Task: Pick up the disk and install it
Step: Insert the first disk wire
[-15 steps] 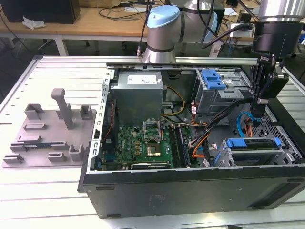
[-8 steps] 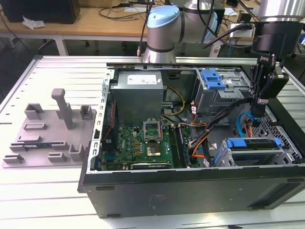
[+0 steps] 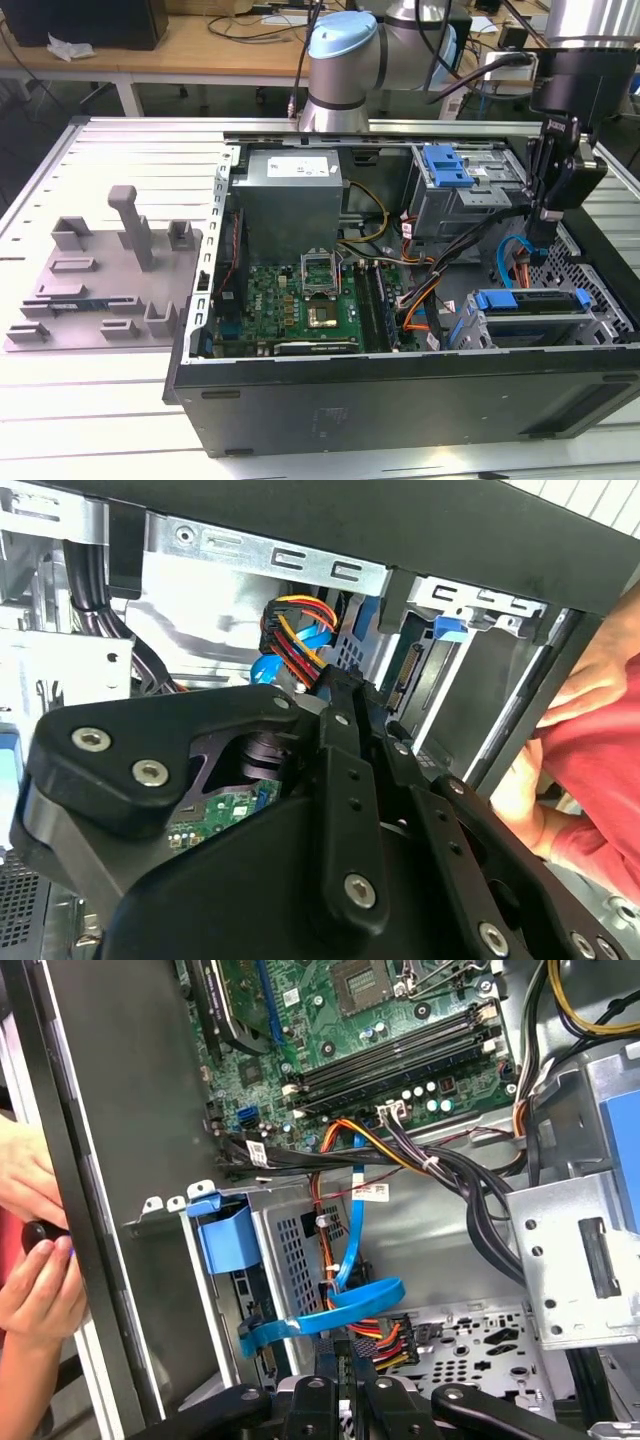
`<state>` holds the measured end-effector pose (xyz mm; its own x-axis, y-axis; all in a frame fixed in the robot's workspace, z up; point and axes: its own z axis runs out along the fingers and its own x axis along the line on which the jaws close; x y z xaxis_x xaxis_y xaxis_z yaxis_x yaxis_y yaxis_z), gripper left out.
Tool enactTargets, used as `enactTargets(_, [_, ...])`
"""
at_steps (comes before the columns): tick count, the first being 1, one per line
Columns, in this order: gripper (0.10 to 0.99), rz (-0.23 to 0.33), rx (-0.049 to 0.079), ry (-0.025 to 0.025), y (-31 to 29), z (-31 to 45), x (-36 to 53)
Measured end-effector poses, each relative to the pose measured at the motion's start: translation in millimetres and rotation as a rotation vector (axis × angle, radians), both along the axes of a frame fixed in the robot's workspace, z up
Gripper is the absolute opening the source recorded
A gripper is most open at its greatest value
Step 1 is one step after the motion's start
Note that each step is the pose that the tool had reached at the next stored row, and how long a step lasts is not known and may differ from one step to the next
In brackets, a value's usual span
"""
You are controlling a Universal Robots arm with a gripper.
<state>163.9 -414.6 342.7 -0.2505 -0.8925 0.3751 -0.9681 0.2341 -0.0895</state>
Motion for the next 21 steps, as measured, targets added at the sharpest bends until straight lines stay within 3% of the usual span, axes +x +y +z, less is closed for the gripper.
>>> enactTargets(2, [0.169,0.0,0.007,0.0,-3.1,0.4,0.0])
enactTargets(8, [0.169,0.0,0.012,0.0,-12.5,4.4,0.1])
enactTargets(15, [0.169,0.002,0.053,-0.0007,-20.5,4.4,0.1])
enactTargets(21, [0.169,0.01,0.06,-0.0015,-31.2,5.6,0.7])
